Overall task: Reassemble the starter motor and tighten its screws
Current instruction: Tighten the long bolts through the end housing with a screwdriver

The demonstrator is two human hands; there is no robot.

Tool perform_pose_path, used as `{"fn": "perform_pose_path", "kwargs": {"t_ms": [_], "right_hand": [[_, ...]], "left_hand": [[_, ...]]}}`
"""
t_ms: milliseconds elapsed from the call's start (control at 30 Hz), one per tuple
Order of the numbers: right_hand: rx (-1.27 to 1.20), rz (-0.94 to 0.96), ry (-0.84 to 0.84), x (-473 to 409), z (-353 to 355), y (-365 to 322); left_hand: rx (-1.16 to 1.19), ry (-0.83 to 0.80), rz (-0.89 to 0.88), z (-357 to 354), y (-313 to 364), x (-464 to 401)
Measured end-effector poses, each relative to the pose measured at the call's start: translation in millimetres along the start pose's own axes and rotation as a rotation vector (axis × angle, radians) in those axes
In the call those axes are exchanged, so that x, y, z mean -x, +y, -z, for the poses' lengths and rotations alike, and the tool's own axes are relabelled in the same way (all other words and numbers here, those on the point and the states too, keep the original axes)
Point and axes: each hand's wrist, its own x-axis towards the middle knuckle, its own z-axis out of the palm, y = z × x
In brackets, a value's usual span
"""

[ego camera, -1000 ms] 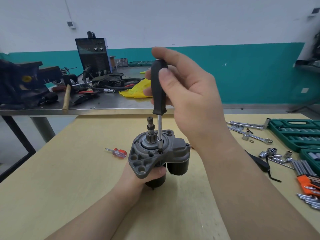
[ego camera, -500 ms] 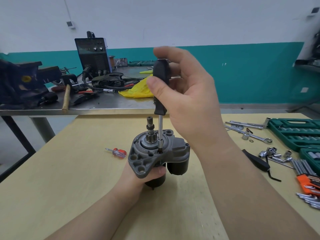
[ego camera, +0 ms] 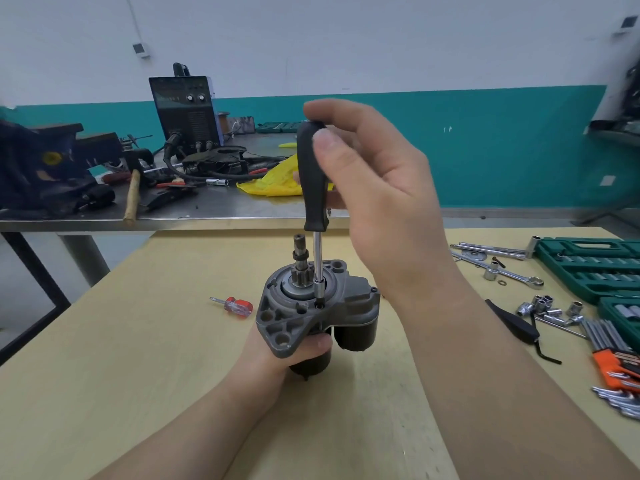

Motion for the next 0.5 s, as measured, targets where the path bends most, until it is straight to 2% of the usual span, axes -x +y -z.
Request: {"fn": "perform_pose_path", "kwargs": {"t_ms": [67,233,433,500], "right_hand": [[-0.030,-0.028,-0.012,0.4,1.2,0.3],[0.109,0.053,0.021,-0.2,0.1,1.4],[-0.010,-0.034,-0.017,0.4,1.4,1.8],[0.027,-0.007,-0.012,0.6,1.5,1.4]], "left_hand": [[-0.005,0.006,-0.001,-0.3,-0.5,0.2],[-0.027,0.001,-0.024,-1.3,6.3,1.0],[-0.007,0.004,-0.049,-0.8,1.1,-0.7],[-0.013,-0.001,-0.054,-0.8,0.7,-1.3]]}}
